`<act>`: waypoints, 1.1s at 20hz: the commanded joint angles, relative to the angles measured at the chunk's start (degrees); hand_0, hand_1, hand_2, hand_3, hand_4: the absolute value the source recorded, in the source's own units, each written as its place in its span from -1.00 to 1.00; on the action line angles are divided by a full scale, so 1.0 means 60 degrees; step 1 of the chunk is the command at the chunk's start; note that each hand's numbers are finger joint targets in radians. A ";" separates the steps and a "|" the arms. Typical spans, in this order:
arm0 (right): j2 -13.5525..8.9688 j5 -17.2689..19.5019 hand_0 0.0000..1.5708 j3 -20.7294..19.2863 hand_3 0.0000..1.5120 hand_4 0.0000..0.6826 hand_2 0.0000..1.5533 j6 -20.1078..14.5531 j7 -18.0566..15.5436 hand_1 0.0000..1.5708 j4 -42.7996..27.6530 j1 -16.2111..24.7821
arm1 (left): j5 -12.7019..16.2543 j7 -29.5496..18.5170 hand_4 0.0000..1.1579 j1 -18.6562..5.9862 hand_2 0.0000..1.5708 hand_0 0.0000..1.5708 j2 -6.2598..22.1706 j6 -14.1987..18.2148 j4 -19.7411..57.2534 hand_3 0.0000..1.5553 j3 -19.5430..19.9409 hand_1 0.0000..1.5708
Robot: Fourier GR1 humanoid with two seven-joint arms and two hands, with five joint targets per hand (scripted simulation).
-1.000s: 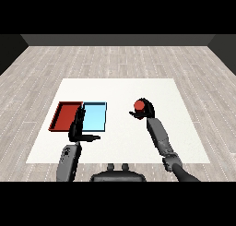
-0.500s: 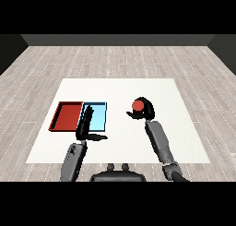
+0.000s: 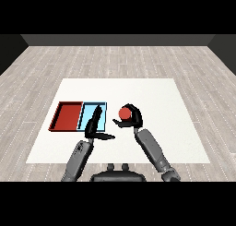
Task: Pick the red can and put it in the red box
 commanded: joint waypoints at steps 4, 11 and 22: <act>0.0037 -0.0416 0.86 0.1048 0.84 0.87 0.86 -0.0966 0.0083 0.86 -0.0779 0.0346 | 0.0759 -0.0109 -1.00 -0.1243 -1.00 -1.00 -0.0008 0.0839 0.1735 -1.00 -0.0653 -1.00; 0.0038 -0.0322 0.84 0.1339 0.83 0.86 0.85 -0.1264 0.0073 0.84 -0.0421 -0.0076 | 0.0945 -0.0304 -1.00 -0.0755 -1.00 -1.00 -0.0008 0.0787 0.1767 -1.00 -0.1288 -1.00; 0.0038 -0.1134 0.85 0.1374 0.82 0.83 0.85 -0.0902 -0.0576 0.85 0.0325 -0.0411 | 0.1650 -0.0486 -1.00 -0.1731 -1.00 -1.00 -0.0008 0.0487 0.3042 -1.00 -0.0851 -1.00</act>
